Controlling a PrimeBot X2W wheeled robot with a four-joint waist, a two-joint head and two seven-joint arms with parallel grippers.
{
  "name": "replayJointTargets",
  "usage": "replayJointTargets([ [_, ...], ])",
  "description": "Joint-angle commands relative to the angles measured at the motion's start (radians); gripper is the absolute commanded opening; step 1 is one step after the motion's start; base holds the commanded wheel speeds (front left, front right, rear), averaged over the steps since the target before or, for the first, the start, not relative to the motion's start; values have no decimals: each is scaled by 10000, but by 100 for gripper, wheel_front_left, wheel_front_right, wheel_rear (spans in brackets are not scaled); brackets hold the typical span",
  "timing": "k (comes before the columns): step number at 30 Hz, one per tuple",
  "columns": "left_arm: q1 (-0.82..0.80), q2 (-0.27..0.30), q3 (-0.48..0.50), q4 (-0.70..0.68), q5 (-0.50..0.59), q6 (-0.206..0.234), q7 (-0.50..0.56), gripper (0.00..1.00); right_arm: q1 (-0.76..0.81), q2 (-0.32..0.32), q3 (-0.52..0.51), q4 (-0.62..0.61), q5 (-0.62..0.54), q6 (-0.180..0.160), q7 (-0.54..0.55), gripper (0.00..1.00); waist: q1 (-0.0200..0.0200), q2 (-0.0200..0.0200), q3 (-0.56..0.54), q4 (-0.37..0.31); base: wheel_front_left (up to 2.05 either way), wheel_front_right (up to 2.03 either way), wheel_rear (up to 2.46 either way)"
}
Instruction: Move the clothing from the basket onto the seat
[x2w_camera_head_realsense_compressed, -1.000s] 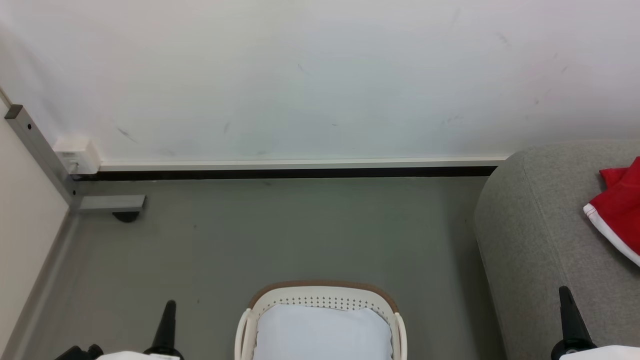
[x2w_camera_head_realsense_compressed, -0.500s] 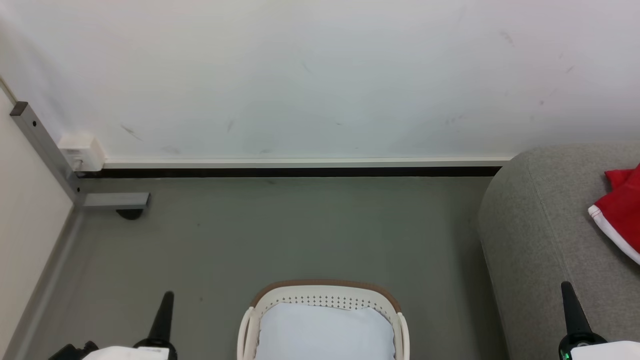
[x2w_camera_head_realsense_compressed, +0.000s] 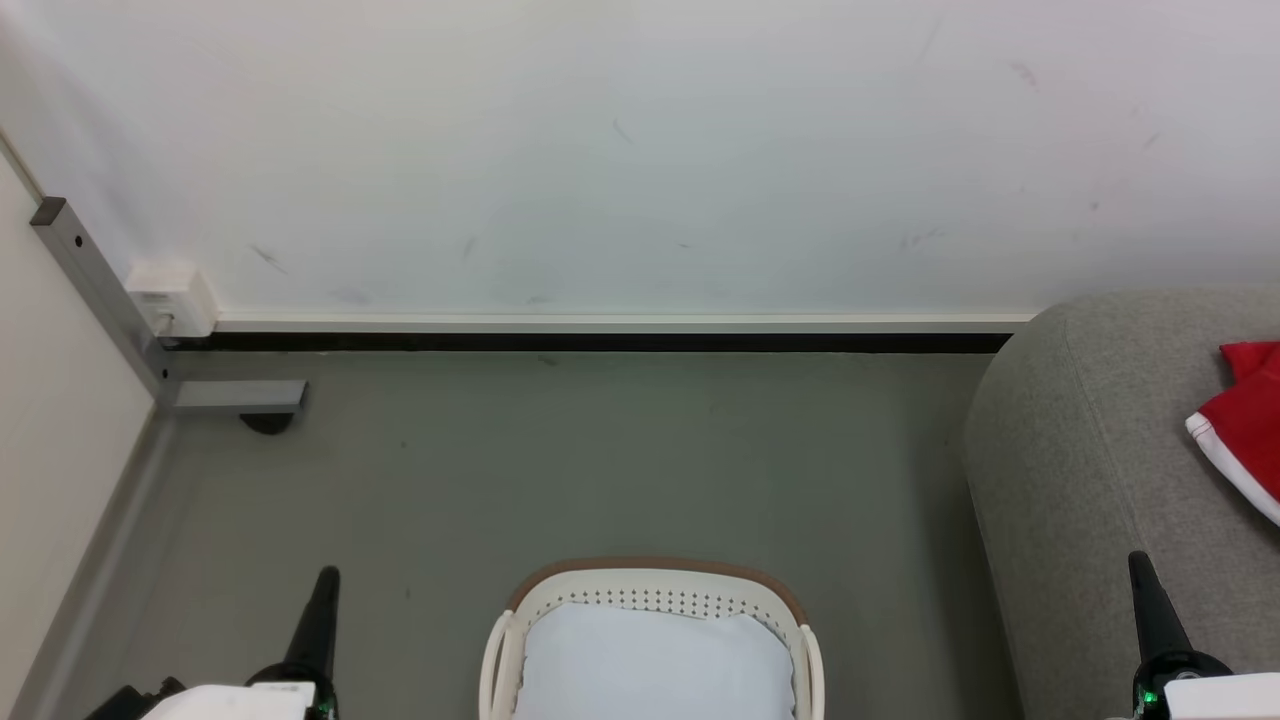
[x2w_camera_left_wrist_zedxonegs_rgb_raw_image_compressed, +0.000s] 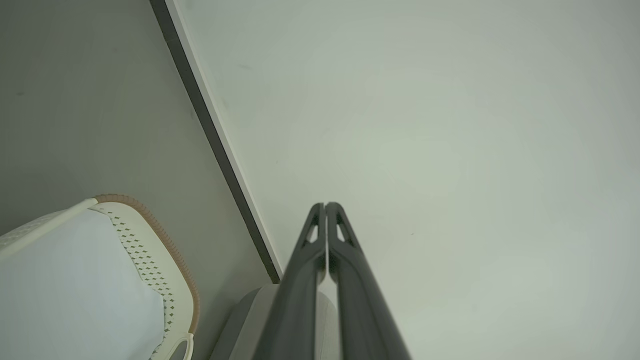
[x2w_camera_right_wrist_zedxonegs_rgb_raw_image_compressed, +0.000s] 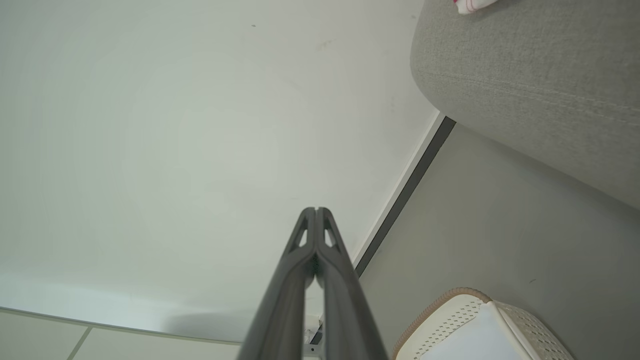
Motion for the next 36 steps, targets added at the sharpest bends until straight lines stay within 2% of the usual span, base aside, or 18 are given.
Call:
replayJointTargets([
  [1, -155, 81, 51, -105, -254, -78, 86, 0, -157, -96, -44, -99, 246, -15, 83, 0, 0, 0, 4, 13, 0, 0, 0],
  [30, -318, 91, 310, -285, -2243, -275, 616, 0, -336, -104, -235, -152, 2396, -20, 626, 0, 0, 0, 52, 212, 0, 0, 0],
  [36, -329, 90, 325, -297, -2411, -270, 659, 0, -354, -102, -245, -151, 2487, -21, 657, 0, 0, 0, 56, 231, 0, 0, 0],
])
